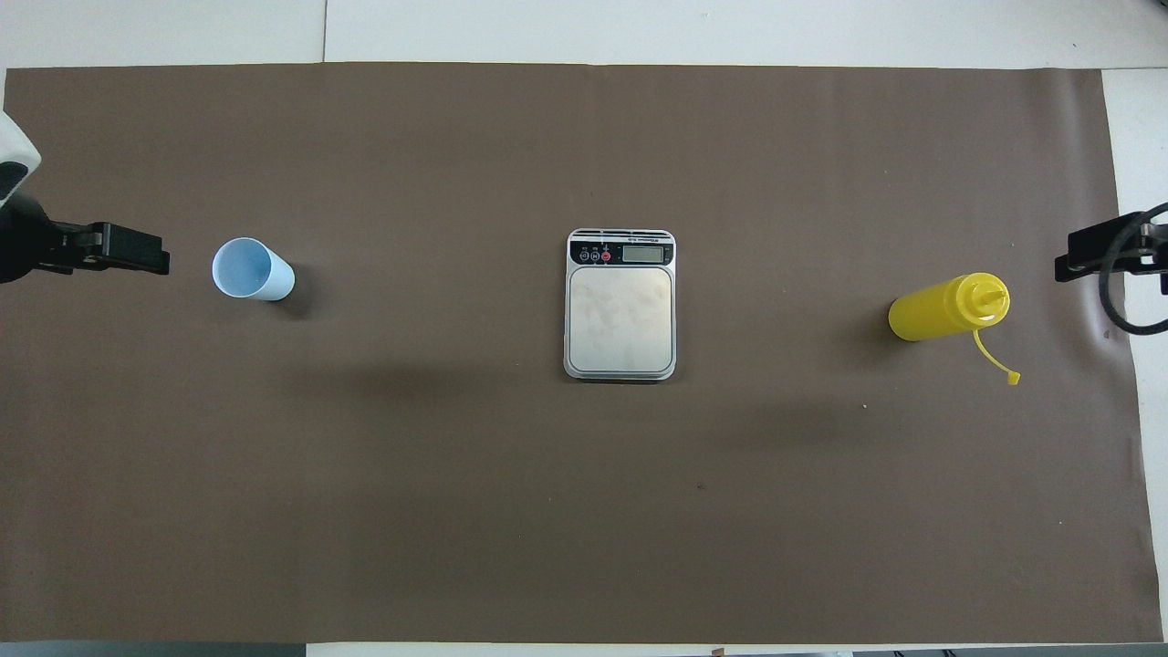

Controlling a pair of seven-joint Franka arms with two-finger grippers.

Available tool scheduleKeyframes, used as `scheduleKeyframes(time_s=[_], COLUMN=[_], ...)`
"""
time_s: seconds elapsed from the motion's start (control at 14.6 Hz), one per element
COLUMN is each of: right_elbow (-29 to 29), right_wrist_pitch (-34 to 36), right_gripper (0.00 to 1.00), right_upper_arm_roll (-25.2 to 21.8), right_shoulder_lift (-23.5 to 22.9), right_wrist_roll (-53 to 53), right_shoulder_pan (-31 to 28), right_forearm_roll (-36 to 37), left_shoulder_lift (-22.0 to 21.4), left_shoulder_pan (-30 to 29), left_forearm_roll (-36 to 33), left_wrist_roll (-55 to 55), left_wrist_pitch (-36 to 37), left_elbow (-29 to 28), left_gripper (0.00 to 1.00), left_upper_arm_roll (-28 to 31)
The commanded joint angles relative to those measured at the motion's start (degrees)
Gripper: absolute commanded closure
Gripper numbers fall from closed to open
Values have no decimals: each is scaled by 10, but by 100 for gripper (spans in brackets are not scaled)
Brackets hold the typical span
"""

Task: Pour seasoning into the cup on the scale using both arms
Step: 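Reach the left gripper toward the light blue paper cup, then grasp the blue cup with the left gripper while the right gripper opens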

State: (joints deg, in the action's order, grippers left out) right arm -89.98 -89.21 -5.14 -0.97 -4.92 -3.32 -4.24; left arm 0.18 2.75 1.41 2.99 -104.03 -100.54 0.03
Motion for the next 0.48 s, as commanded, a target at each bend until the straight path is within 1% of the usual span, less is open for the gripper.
scheduleKeyframes(time_s=[0.0,0.07,0.14,0.21,0.27,0.41], right_elbow=[-3,19,54,93,123,132], right_wrist_pitch=[-25,-5,23,55,68,69], right_gripper=[0,0,0,0,0,0], right_upper_arm_roll=[2,2,1,1,1,2], right_shoulder_lift=[-11,-36,-72,-111,-147,-175], right_wrist_roll=[-123,-187,-218,-233,-243,-250], right_shoulder_pan=[-91,-112,-136,-163,-185,-221], right_forearm_roll=[-108,-136,-170,-201,-219,-260], left_shoulder_lift=[14,29,43,50,54,66], left_shoulder_pan=[6,7,7,6,5,-1], left_forearm_roll=[-4,-4,-4,-4,-4,-4], left_wrist_roll=[5,5,5,5,6,6], left_wrist_pitch=[-72,-94,-119,-149,-182,-242], left_elbow=[-50,-55,-64,-81,-102,-138], left_gripper=[0,0,0,0,0,0], left_upper_arm_roll=[2,2,2,2,2,3])
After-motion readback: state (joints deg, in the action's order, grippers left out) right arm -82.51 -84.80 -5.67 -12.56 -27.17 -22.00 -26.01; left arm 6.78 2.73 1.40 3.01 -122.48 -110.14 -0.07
